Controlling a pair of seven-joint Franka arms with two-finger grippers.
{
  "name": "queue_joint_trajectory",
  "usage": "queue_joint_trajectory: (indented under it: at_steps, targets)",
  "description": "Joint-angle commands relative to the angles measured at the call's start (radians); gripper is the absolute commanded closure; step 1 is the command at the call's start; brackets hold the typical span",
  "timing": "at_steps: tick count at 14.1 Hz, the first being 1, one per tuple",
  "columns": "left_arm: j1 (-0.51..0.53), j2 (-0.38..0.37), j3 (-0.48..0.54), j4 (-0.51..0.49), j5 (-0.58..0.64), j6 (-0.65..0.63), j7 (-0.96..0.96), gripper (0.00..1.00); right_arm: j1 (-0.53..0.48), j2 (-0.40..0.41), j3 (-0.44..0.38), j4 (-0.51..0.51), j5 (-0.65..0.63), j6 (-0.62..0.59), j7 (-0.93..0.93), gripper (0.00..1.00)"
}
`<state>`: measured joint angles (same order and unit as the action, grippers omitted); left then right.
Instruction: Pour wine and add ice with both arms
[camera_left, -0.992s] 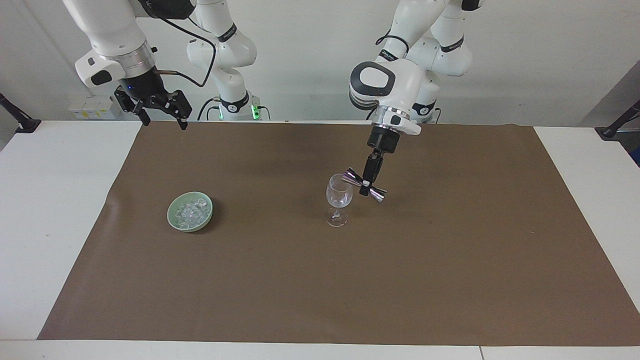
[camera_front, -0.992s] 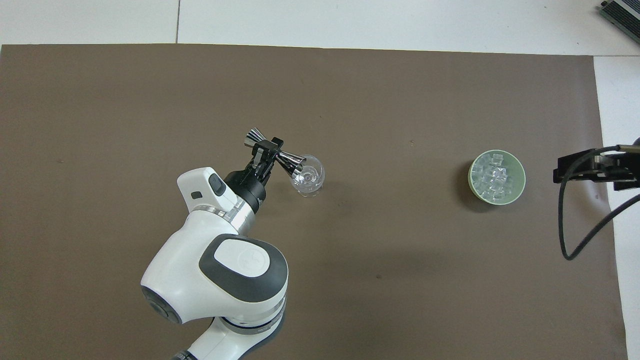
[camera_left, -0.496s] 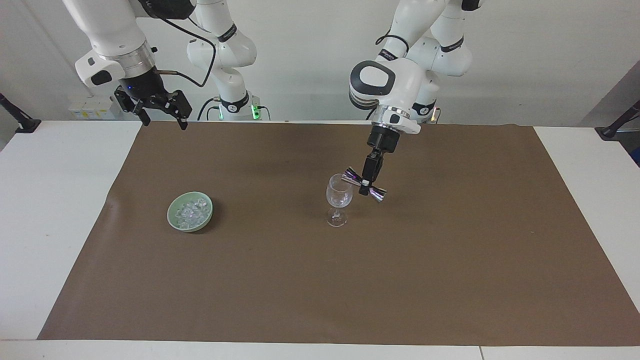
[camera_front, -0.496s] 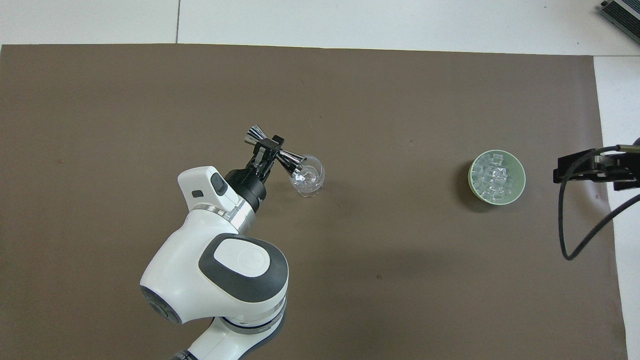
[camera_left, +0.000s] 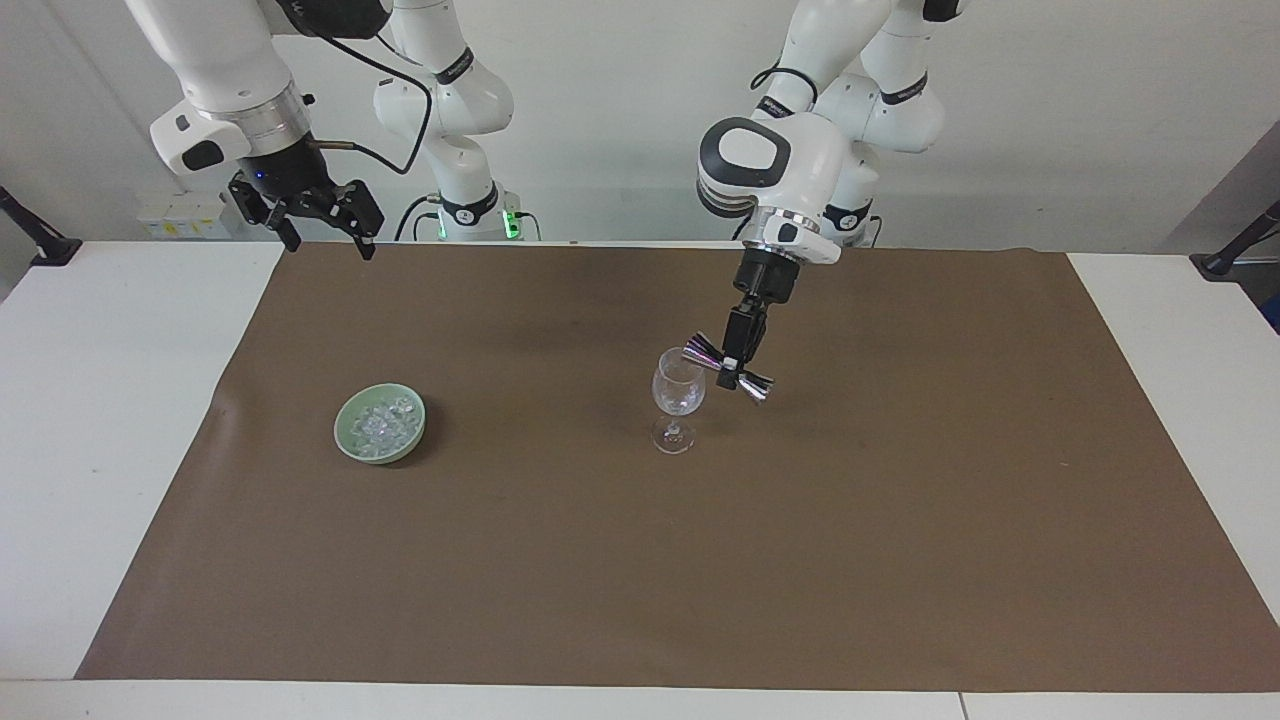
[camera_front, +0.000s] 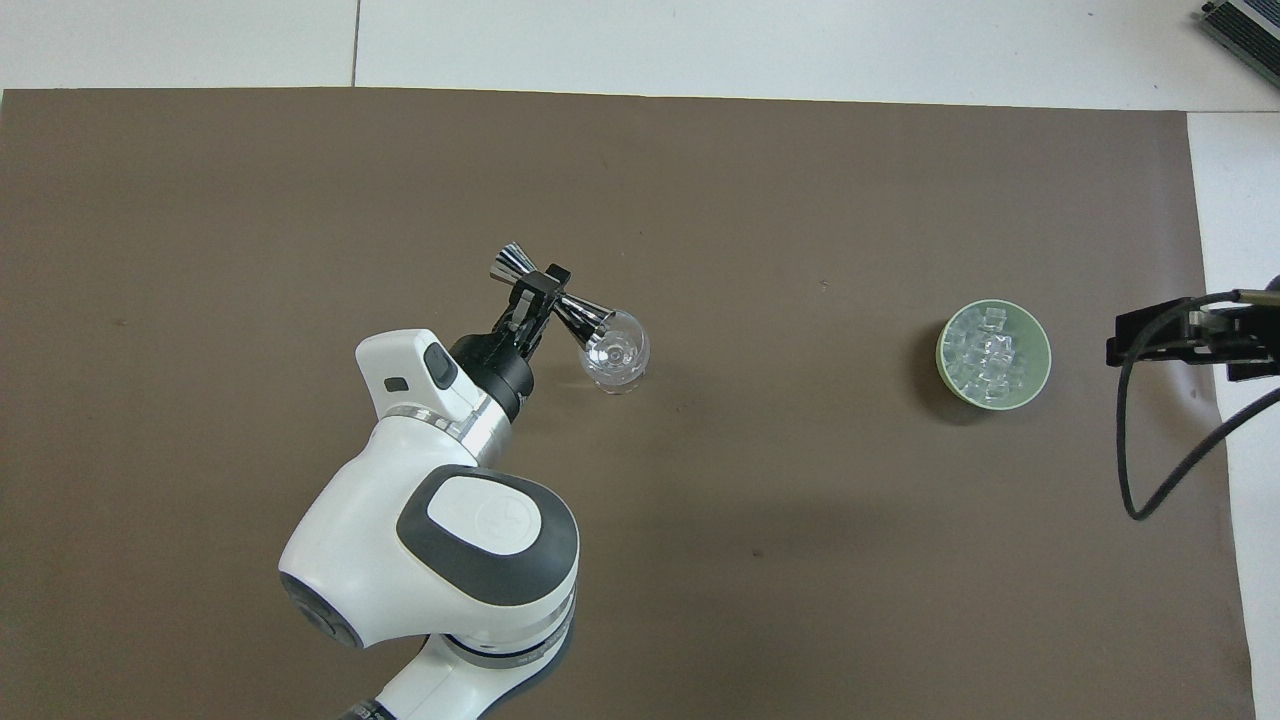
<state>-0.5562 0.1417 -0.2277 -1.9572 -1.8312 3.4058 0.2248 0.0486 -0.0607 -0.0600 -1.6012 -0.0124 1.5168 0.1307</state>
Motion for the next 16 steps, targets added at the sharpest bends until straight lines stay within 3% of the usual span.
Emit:
queue_joint_trajectory:
  at_steps: [1,9,16]
  targets:
    - [-0.018,0.012,0.004,0.018,0.009,0.026,0.007,1.0,-0.001,-0.025,0.002,-0.028,0.015,0.0,0.012,0.0]
    - [0.01,-0.004,0.001,0.007,-0.029,-0.019,-0.015,1.0,-0.004,-0.025,0.003,-0.031,0.018,0.009,0.009,0.0]
    - [0.189,-0.102,-0.004,-0.086,-0.152,-0.223,-0.025,1.0,-0.001,-0.027,0.002,-0.055,0.018,0.064,-0.045,0.0]
